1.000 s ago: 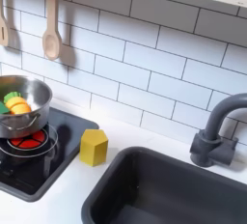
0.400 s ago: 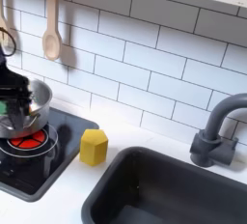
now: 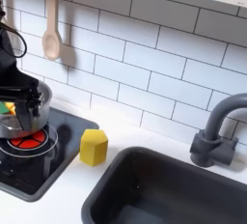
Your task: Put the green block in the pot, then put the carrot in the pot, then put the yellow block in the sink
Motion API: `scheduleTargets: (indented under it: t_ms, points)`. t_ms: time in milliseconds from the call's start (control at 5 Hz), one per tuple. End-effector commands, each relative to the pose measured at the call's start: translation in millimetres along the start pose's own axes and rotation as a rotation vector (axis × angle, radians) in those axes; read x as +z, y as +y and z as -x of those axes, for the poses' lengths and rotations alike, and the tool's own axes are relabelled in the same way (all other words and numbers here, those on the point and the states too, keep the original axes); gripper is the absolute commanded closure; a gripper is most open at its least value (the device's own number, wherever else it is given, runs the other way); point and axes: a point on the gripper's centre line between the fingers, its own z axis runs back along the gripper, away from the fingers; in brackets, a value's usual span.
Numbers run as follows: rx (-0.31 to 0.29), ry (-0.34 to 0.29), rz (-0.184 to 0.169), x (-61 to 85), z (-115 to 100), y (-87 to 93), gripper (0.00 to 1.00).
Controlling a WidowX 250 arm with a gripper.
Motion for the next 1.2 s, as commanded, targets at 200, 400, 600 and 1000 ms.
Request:
scheduleTargets:
  t_ms: [200,400,600,1000]
  points:
    - [0.0,0.0,0.0,0.0,0.0,0.0,0.0]
    - [0.001,-0.017,0.005,-6.2,-5.4,-3.4,0.0]
    - [0.006,-0.029,0.013,-10.7,-14.4,-3.2,0.0]
    - [-0.013,-0.003,0.023,-37.0,-33.0,-14.8,0.0]
